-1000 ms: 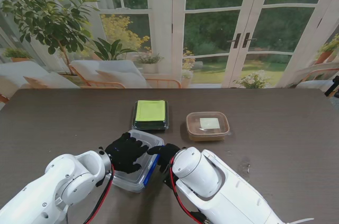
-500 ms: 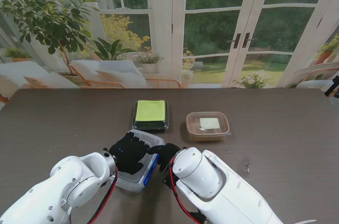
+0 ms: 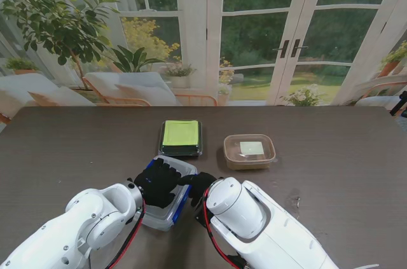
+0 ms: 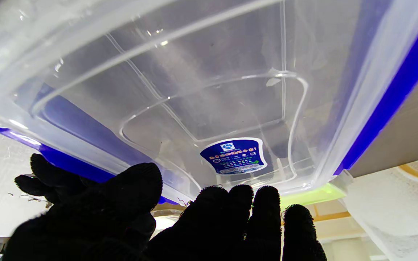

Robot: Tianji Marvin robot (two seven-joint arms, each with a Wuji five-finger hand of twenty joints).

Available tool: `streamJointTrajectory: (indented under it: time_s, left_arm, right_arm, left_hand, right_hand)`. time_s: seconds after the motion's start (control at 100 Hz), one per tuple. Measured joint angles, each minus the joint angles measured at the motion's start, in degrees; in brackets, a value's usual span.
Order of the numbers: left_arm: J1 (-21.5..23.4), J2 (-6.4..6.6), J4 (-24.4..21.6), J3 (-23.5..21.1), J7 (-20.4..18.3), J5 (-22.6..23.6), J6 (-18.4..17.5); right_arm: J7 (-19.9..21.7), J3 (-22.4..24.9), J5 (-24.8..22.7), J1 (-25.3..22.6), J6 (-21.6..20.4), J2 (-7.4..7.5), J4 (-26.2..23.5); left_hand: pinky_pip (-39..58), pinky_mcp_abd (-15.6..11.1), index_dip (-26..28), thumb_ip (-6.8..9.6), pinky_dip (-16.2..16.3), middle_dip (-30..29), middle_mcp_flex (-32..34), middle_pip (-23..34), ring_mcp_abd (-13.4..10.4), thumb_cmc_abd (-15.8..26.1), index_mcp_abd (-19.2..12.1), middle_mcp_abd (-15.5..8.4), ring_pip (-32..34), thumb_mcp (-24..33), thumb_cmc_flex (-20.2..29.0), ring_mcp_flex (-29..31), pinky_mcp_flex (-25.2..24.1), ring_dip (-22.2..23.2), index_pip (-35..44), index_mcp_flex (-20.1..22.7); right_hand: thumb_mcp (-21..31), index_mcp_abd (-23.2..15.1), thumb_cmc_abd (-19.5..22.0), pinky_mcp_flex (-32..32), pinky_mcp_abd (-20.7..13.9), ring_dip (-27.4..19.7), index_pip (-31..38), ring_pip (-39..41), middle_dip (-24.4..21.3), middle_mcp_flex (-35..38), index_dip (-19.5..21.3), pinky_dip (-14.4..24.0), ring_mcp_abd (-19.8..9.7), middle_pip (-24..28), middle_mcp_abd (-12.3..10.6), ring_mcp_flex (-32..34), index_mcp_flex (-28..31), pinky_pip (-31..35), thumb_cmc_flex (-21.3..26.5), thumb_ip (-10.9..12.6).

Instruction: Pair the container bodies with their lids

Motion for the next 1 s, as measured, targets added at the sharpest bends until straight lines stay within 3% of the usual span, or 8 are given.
streamJointTrajectory:
  time_s: [0.1,0.41,0.47,0.54,0.76,1.0]
  left_arm:
    - [-0.59,0.03,0.53,0.69,0.41,-0.51,0.61]
    - [-0.82,0.01,0.73,1.36,0.69,-1.07,2.04]
    - [-1.11,0.04,0.96,1.78,0.8,-1.57,2.44]
    - [-1.52,0.05,1.43,2.29,1.22,-2.06,2.66]
    - [-2.18,0.05,2.08,2.89,1.55,-3.28,3.19]
    - [-2.57,0.04,2.3,3.22,1.23,-4.36,3.95]
  right_arm:
    - [-0.11,-0.02,0.02,0.01,0.01,-0.03,0.04]
    - [-0.99,0.41,0.85,-0.34,0.12,-0.38,0.08]
    - [-1.25,0.59,1.12,-0.53,0.12,-0.49,0.07]
    - [-1.57,0.83,1.49,-0.79,0.01,-0.61,0.05]
    - [-4.59,1.86,3.56,-2.16,-0.98,-1.59,0.17]
    - [-5.1,1.92,3.73,-2.41,-1.71,-1.75,0.47]
  left_hand:
    - [0.0,0.0,0.0,1.05,0.0,0.0,-0.21,0.0,0.0,0.03,0.44,0.41,0.0,0.57,0.03,0.0,0.0,0.0,0.0,0.04]
    - [0.0,0.0,-0.23,1.23,-0.01,0.0,-0.93,-0.78,0.0,0.07,0.62,0.48,0.01,1.27,0.04,0.0,0.0,0.0,-0.02,-0.59]
    - [0.0,-0.01,-0.23,2.89,-0.01,0.0,-1.13,-0.78,0.0,0.25,1.37,1.21,0.01,1.48,0.18,0.0,0.0,0.0,-0.04,-0.59]
    - [0.0,-0.03,-0.23,3.44,-0.01,0.0,-1.21,-0.91,0.16,0.92,2.3,2.14,0.01,1.66,0.81,0.0,0.0,0.74,-0.06,-0.6]
    - [0.0,-0.03,-0.23,3.52,-0.02,0.01,-1.32,-1.69,0.49,1.42,2.77,2.72,0.01,1.71,1.6,-0.22,-0.21,0.96,-0.58,-0.65]
    - [0.0,-0.03,-1.26,4.03,-0.03,0.01,-1.97,-2.98,0.54,1.46,2.94,2.86,0.01,1.74,1.65,-0.93,-0.76,0.96,-1.74,-0.71]
  right_hand:
    - [0.19,0.0,1.24,0.0,0.0,0.0,0.02,0.0,0.01,0.0,0.0,0.0,0.0,0.0,0.0,0.0,0.0,0.0,0.0,0.03]
    - [0.34,0.1,1.36,0.0,0.0,0.0,0.32,0.0,0.01,-0.66,0.0,0.0,0.0,0.0,0.0,-0.06,-0.57,0.0,0.06,0.58]
    - [1.3,0.14,1.39,0.0,0.0,0.0,0.81,0.0,0.01,-1.44,0.02,0.0,0.01,0.0,0.0,-0.58,-1.41,0.0,0.07,0.59]
    - [1.58,0.2,2.08,0.0,0.0,0.0,1.24,0.0,0.01,-2.41,0.04,0.0,0.01,0.01,0.0,-0.62,-2.19,0.0,0.07,1.17]
    - [2.95,1.37,2.08,0.0,-0.01,0.18,2.42,0.81,0.02,-3.46,0.51,0.0,0.02,0.15,0.69,-1.82,-2.82,0.0,0.14,1.18]
    - [3.03,1.66,2.08,0.0,-1.41,0.46,3.82,1.42,0.02,-4.16,0.76,0.0,-0.66,0.75,0.94,-1.82,-3.38,0.0,0.14,1.18]
